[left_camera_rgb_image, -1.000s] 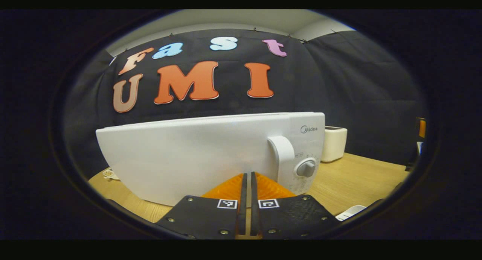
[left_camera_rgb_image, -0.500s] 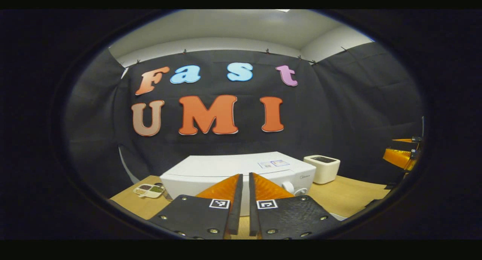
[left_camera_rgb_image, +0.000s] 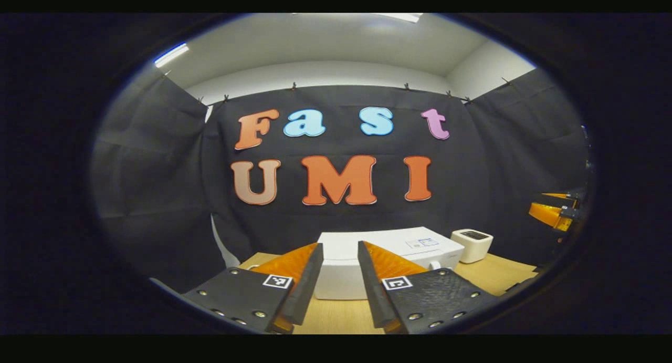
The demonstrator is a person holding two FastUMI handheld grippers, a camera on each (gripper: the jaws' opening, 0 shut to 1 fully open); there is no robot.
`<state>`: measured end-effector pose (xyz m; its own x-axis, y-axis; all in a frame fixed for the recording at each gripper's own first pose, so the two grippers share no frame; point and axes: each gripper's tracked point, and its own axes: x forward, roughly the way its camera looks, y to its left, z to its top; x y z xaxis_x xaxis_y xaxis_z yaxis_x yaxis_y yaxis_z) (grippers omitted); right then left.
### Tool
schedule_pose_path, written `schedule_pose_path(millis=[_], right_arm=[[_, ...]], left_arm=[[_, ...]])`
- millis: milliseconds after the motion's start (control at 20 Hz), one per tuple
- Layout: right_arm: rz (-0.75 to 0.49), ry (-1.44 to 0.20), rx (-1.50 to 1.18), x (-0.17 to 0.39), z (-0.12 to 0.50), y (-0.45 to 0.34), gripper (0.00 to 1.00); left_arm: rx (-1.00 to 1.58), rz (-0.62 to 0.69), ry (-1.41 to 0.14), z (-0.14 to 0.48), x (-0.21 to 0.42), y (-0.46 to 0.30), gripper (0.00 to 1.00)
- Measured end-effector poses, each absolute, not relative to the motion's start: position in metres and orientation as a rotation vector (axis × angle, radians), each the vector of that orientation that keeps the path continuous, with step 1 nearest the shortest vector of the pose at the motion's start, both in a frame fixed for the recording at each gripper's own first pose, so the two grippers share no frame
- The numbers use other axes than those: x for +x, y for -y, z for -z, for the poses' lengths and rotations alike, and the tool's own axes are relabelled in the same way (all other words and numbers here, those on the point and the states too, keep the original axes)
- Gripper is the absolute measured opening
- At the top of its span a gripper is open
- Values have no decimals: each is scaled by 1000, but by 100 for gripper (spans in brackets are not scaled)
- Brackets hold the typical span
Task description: Open the microwave oven with the left hand, put the food in, and close the microwave oven.
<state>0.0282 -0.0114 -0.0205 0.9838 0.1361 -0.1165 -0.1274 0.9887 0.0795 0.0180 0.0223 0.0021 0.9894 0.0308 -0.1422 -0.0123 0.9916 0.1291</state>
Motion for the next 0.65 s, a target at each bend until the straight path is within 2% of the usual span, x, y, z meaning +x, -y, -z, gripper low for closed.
schedule_pose_path(millis=[50,150,350,600,650], right_arm=[[-136,-113,70,30,12,9,91],[-139,-111,78,37,0,6,91],[-147,-110,78,48,-20,-4,92],[-164,-100,108,51,-33,-17,93],[-167,-96,104,51,-33,-18,98]], left_arm=[[143,-43,-130,-13,13,-31,59],[134,-69,-116,-29,6,-41,72],[164,-137,-74,-59,1,-70,81],[144,-123,-89,-56,5,-69,82],[141,-113,-96,-53,7,-68,82]])
